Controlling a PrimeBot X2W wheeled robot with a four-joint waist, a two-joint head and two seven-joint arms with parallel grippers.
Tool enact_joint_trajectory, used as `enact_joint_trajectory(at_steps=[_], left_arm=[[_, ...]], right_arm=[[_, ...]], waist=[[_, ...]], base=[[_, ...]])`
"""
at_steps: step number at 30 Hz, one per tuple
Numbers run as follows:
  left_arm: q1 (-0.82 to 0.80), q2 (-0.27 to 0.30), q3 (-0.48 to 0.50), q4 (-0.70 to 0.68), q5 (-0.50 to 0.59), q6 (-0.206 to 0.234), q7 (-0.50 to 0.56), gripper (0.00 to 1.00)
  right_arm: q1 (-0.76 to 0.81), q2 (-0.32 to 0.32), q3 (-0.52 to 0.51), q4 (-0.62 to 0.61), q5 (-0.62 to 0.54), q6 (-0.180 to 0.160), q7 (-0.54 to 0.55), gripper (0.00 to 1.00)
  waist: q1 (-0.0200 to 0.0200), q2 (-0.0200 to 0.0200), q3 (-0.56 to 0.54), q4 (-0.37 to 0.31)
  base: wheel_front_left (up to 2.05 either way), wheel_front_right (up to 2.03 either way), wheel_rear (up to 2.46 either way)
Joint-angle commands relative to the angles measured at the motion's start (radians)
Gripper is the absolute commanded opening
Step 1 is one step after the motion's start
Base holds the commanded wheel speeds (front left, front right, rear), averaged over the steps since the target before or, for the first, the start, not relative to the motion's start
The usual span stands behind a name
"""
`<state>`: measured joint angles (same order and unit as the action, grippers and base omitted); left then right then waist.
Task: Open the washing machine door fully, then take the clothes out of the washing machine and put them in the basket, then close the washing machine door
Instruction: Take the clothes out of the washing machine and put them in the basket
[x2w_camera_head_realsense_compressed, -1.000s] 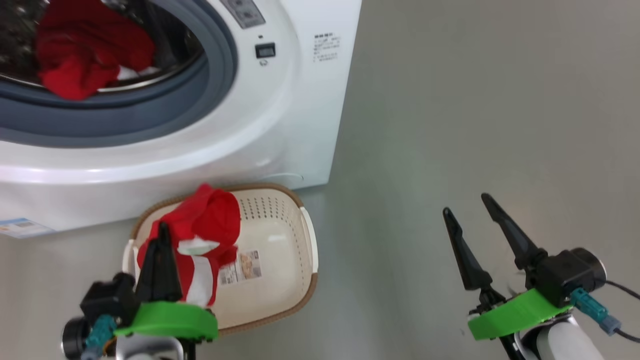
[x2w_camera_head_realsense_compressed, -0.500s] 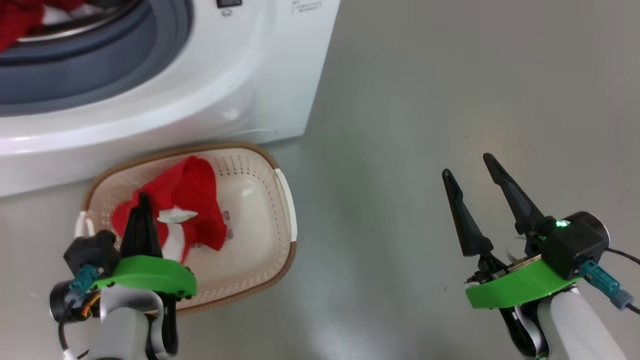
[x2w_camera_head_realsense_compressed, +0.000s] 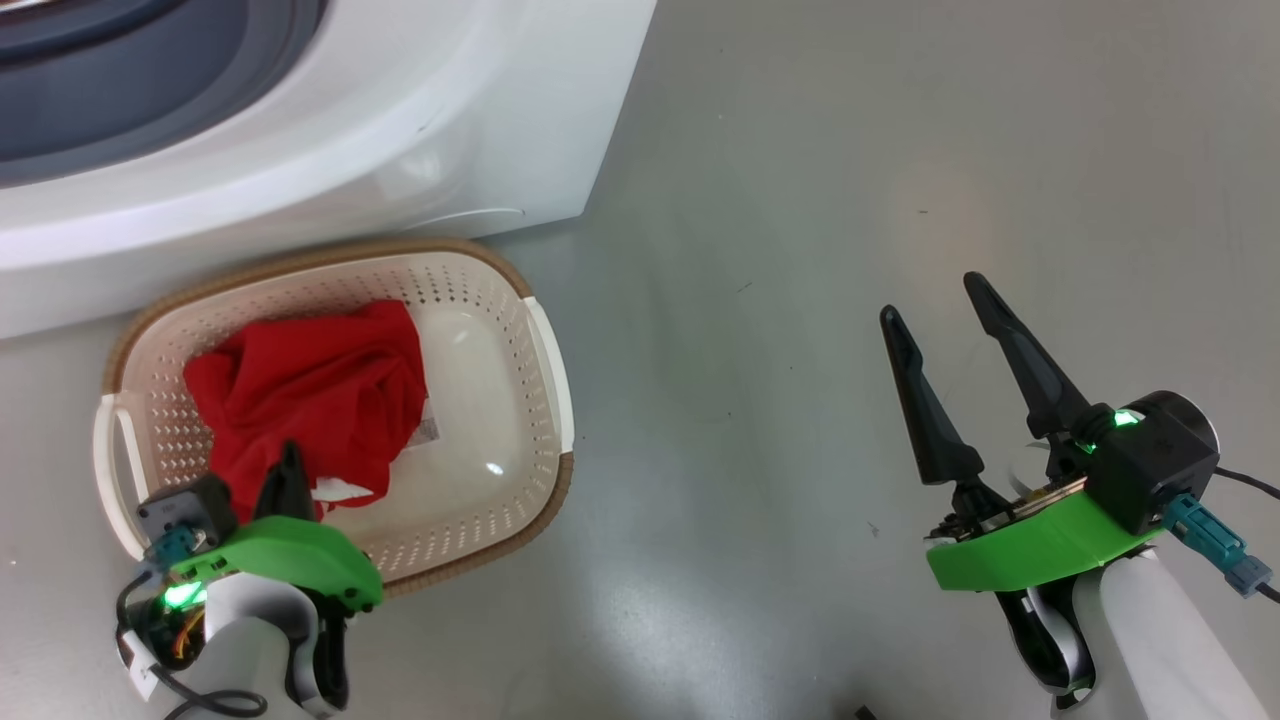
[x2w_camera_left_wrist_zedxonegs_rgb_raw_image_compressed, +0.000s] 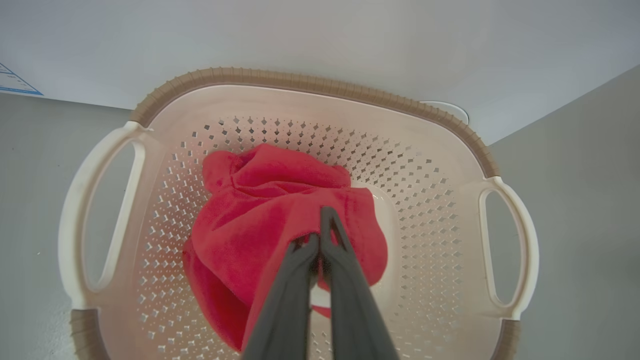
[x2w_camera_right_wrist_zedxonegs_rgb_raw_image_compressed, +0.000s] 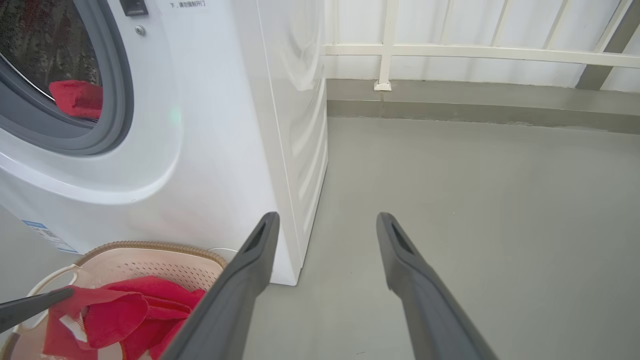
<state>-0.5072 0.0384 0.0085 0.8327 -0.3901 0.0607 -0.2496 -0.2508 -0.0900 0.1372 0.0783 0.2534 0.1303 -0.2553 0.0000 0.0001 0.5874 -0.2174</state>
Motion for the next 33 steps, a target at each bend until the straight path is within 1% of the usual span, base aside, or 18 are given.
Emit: enact_joint_trajectory(at_steps=[1, 7, 8, 9, 10, 11, 14, 18, 26, 33], left_arm=[[-0.004, 0.012, 0.019, 0.011, -0.011, -0.008, -0.012, 0.0], [-0.024, 0.012, 0.008, 0.043, -0.028, -0.013, -0.012, 0.0], [-0.025, 0.012, 0.007, 0.051, -0.032, -0.012, -0.012, 0.02], [-0.027, 0.012, 0.006, 0.054, -0.031, -0.007, -0.012, 0.28], [-0.028, 0.012, 0.006, 0.055, -0.029, -0.001, -0.012, 0.49], [-0.028, 0.012, 0.003, 0.057, -0.03, 0.002, -0.012, 1.0], [-0.026, 0.012, -0.006, 0.047, -0.02, 0.014, -0.012, 1.0], [0.004, 0.012, -0.009, -0.01, -0.008, 0.017, -0.012, 1.0], [0.098, 0.012, -0.033, -0.195, 0.021, 0.025, -0.012, 1.0], [0.186, 0.012, -0.063, -0.381, 0.065, 0.042, -0.012, 1.0]], right_arm=[[0.002, -0.009, 0.019, -0.023, 0.01, 0.0, -0.006, 1.0], [0.0, -0.01, 0.016, -0.022, 0.011, 0.0, -0.006, 1.0], [0.0, -0.009, 0.016, -0.021, 0.01, 0.0, -0.006, 1.0], [0.0, -0.009, 0.016, -0.02, 0.008, 0.0, -0.006, 1.0], [0.001, -0.008, 0.016, -0.02, 0.007, 0.0, -0.006, 1.0], [0.001, -0.008, 0.015, -0.02, 0.006, 0.0, -0.006, 1.0], [0.004, -0.007, 0.014, -0.015, 0.005, 0.0, -0.006, 1.0], [0.013, -0.005, 0.012, -0.007, 0.013, 0.0, -0.006, 1.0], [0.051, -0.004, 0.009, 0.016, 0.003, 0.0, -0.006, 1.0], [0.098, -0.002, 0.002, 0.041, -0.009, 0.0, -0.006, 1.0]], waist=[[0.0, -0.0001, 0.005, 0.002], [0.0, -0.0001, 0.005, 0.01], [0.0, -0.0001, 0.003, 0.012], [0.0, -0.0001, 0.0, 0.015], [0.0, -0.0001, -0.003, 0.017], [0.0, -0.0001, -0.007, 0.019], [0.0, -0.0001, -0.024, 0.028], [0.0, -0.0001, -0.067, 0.041], [0.0, -0.0001, -0.174, 0.075], [0.0, -0.0001, -0.279, 0.107]], base=[[0.0, 0.0, 0.0], [0.0, 0.0, 0.0], [0.0, 0.0, 0.0], [0.0, 0.0, 0.0], [0.0, 0.0, 0.0], [0.0, 0.0, 0.0], [0.0, 0.0, 0.0], [0.0, 0.0, 0.0], [0.0, 0.0, 0.0], [0.0, 0.0, 0.0]])
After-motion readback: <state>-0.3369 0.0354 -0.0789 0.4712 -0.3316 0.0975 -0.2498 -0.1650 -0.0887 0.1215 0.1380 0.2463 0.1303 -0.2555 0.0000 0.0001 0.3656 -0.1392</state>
